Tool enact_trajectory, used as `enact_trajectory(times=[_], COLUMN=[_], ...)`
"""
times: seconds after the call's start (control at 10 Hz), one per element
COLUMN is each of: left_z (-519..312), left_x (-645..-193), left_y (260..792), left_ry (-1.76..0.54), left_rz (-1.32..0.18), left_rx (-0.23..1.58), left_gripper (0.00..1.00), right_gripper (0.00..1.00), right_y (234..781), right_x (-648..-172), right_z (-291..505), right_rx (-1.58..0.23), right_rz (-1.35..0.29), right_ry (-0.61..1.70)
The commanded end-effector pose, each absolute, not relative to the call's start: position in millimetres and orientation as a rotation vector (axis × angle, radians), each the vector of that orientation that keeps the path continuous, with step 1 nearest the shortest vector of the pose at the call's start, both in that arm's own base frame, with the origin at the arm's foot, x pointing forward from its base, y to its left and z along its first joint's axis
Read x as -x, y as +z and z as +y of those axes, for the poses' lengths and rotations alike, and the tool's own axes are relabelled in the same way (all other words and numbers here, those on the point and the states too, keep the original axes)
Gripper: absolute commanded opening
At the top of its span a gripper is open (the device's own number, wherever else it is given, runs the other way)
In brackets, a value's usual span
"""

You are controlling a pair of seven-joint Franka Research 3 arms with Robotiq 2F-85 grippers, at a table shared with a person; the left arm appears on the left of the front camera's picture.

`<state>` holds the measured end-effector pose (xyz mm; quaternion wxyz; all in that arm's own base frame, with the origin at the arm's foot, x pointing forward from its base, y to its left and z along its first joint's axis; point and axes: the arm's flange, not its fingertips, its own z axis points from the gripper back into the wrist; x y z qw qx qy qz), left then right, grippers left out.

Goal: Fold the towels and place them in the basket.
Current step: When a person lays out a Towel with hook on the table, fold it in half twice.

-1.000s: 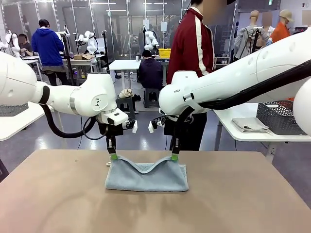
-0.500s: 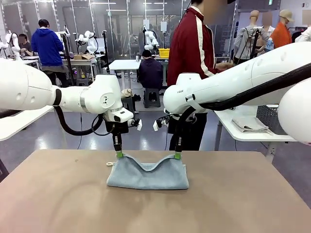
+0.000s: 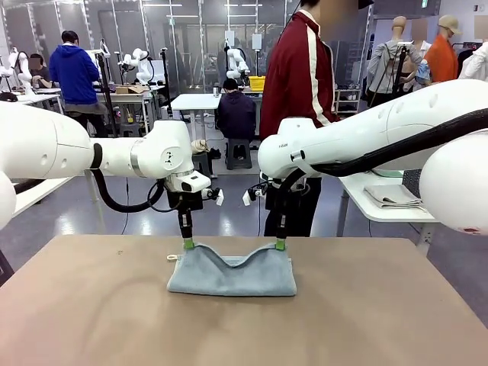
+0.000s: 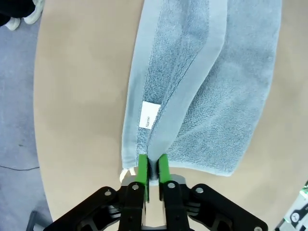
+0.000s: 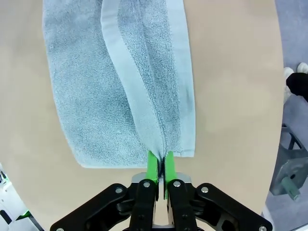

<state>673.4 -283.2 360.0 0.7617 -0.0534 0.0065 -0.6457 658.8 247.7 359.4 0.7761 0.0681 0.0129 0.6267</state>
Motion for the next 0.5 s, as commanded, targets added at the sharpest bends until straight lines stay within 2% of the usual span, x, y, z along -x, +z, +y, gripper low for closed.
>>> enact_trajectory(times=[0.0,0.1,0.2,0.3,0.4], left_z=[-280,-277,-273,-269,-264], left_x=[-681,-681,-680,-680,-678], left_y=[360,356,353,354,359], left_ry=[-1.347,-1.319,-1.291,-1.276,-1.259], left_rz=[0.05,0.054,0.054,0.049,0.035], left_rx=[0.08,0.06,0.051,0.049,0.044], left_gripper=[0.3,0.25,0.49,0.45,0.69], right_gripper=[0.21,0.32,0.41,0.52,0.61], right_y=[357,354,353,354,357], right_x=[-671,-673,-674,-675,-675], right_z=[247,246,244,243,241], right_rx=[-0.132,-0.116,-0.11,-0.111,-0.11], right_rz=[0.028,0.011,0.004,-0.002,-0.009], right_ry=[1.337,1.336,1.331,1.322,1.311])
